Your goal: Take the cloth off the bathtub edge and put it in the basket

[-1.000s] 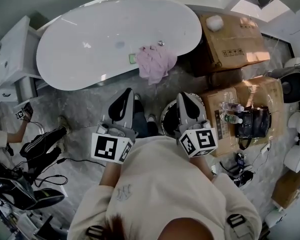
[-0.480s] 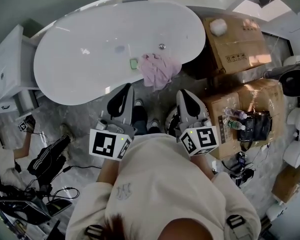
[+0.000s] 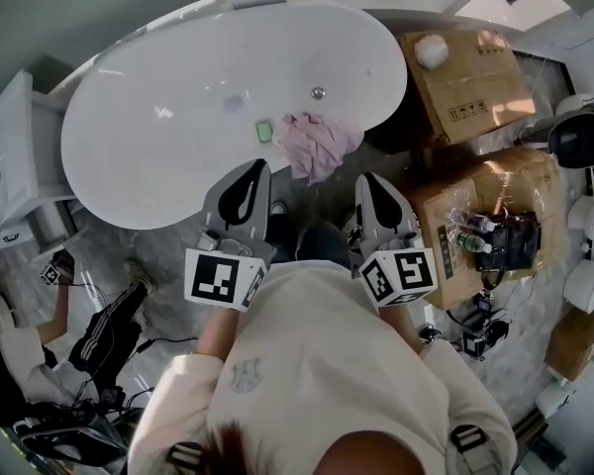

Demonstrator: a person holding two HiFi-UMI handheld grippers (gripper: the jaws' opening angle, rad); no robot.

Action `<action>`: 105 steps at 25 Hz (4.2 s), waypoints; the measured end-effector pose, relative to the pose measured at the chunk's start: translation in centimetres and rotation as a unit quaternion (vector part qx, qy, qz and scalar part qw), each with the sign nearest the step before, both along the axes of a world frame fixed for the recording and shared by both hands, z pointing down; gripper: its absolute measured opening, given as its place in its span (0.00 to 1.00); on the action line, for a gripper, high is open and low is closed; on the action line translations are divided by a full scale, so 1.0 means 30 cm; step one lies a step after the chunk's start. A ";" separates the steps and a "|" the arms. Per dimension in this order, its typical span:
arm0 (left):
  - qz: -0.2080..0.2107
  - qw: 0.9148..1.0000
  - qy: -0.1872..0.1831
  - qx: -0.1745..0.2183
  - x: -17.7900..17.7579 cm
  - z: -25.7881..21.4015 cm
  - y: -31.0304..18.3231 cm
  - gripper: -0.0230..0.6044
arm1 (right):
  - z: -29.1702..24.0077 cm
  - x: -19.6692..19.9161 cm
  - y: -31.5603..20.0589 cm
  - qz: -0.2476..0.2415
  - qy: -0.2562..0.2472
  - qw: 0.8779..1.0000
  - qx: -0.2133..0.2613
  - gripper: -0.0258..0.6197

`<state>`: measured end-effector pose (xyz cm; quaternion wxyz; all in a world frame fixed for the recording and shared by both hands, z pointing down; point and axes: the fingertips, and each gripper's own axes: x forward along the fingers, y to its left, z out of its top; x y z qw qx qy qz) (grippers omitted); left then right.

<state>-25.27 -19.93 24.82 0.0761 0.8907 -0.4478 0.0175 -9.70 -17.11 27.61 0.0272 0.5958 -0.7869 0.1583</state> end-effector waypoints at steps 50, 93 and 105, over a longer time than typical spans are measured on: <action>-0.084 0.996 -0.042 -0.006 0.297 0.057 -0.411 0.05 | 0.091 0.254 -0.466 -0.082 -0.006 0.996 -0.029 0.03; -0.113 0.981 0.002 -0.156 0.190 0.810 -0.616 0.05 | 1.321 0.062 -0.678 -0.106 0.076 0.953 -0.274 0.73; -0.124 0.978 0.011 -0.166 0.150 0.849 -0.639 0.05 | 1.562 0.074 -0.624 -0.108 0.157 0.918 -0.349 0.71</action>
